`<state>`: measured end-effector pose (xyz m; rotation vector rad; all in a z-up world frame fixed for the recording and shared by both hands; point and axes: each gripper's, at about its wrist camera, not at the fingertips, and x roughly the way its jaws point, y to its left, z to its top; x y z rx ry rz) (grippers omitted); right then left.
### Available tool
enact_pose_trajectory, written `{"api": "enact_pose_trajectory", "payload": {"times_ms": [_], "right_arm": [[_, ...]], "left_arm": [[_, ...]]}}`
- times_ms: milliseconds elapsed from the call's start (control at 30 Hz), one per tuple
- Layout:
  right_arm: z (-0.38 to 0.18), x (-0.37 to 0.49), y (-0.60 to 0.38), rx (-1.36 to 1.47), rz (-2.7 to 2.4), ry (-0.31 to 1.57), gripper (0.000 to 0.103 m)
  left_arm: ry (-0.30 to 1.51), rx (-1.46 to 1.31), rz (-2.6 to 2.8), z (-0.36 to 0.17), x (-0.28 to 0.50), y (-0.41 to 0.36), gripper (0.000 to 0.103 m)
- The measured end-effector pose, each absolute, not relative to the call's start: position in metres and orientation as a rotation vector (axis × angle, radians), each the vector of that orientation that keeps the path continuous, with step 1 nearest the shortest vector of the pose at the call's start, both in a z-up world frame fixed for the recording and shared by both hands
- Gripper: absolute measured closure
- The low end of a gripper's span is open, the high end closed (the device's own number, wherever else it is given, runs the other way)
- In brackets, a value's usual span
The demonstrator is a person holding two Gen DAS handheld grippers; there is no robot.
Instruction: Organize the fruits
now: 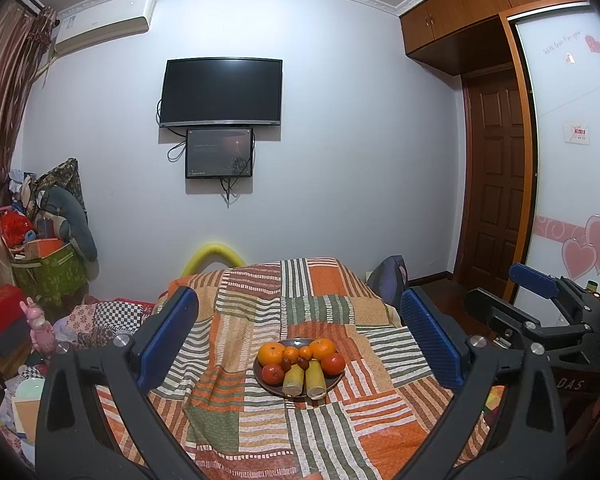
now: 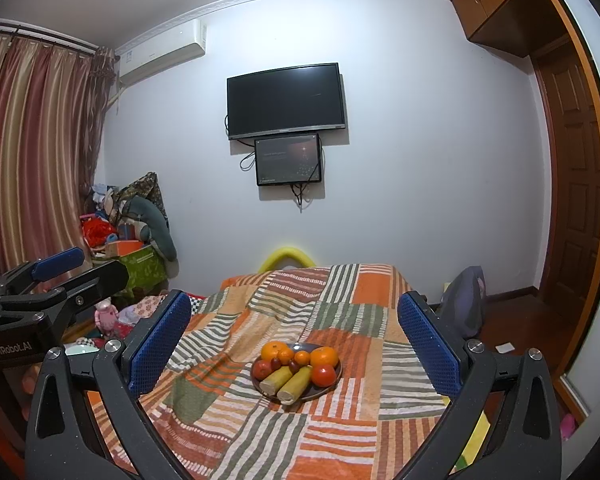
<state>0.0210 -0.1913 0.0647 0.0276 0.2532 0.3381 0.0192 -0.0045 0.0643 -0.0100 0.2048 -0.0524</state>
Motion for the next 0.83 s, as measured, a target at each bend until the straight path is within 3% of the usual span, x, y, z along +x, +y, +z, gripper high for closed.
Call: {"api": "enact_pose_trajectory", "payload": {"times_ms": [833], "right_arm": [[0.0631,0.0251,-0.1891,0.024,0.339,0.263,0.0]], "left_arm": [[0.233,-0.03,-0.091,0.0615,0.0252,-0.0046,0.0]]}}
